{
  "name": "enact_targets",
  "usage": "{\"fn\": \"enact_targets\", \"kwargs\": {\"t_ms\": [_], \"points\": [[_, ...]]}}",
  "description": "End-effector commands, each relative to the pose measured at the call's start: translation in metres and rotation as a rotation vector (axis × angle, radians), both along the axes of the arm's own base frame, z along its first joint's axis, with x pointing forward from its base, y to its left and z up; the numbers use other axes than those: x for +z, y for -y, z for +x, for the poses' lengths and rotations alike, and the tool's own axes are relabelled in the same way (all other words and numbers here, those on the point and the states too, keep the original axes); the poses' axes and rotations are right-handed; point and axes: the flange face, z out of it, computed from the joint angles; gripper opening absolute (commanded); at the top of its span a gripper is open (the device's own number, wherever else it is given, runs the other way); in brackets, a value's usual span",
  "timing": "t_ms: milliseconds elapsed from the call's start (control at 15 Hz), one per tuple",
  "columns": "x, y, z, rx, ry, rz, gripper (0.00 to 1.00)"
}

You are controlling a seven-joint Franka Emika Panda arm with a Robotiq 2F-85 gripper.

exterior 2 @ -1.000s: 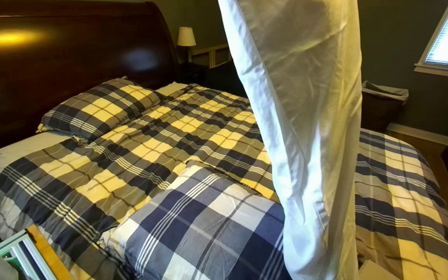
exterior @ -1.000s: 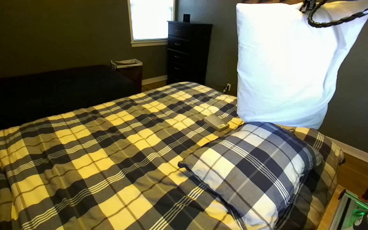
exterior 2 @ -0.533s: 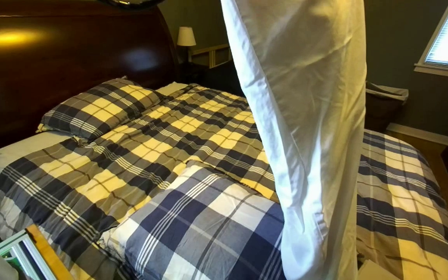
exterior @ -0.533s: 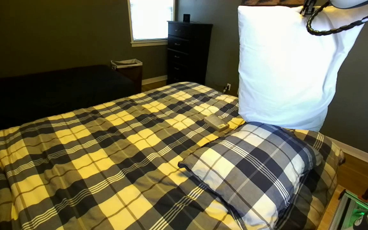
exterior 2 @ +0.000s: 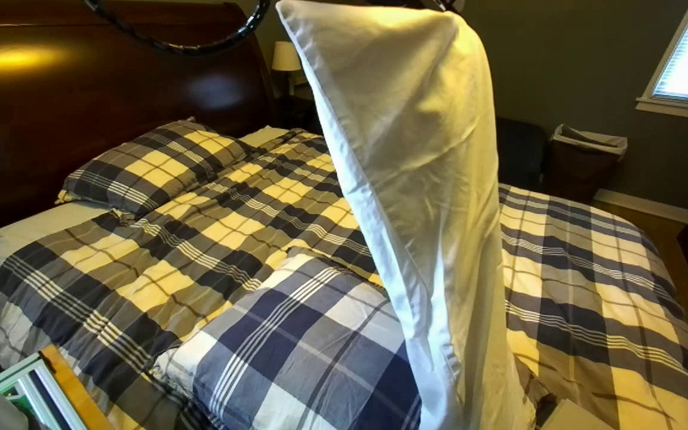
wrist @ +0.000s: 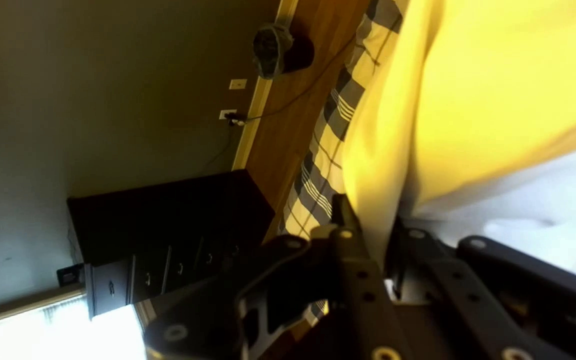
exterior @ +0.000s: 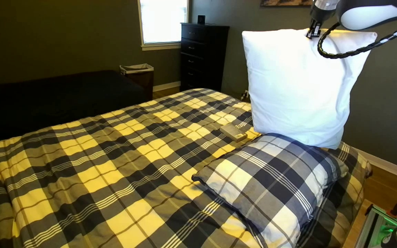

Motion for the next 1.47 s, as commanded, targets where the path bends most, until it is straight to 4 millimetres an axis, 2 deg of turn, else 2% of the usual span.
{"fn": "enact_targets", "kwargs": {"t_ms": [0,467,533,600,733,1133,1400], "points": [[-0.007,-0.022,-0.005,-0.008,0.008,0.059,0.03],[-0.029,-0.056,0.000,-0.094,-0.051,0.285,0.03],[-0.031,-0.059,0.001,-0.107,-0.056,0.303,0.38],[-0.033,-0.062,0.002,-0.113,-0.062,0.323,0.39],[-0.032,-0.068,0.004,-0.120,-0.052,0.356,0.52],[-0.024,-0.068,0.010,-0.135,-0.006,0.397,0.99],[-0.011,-0.065,0.012,-0.163,0.020,0.457,1.00]]}}
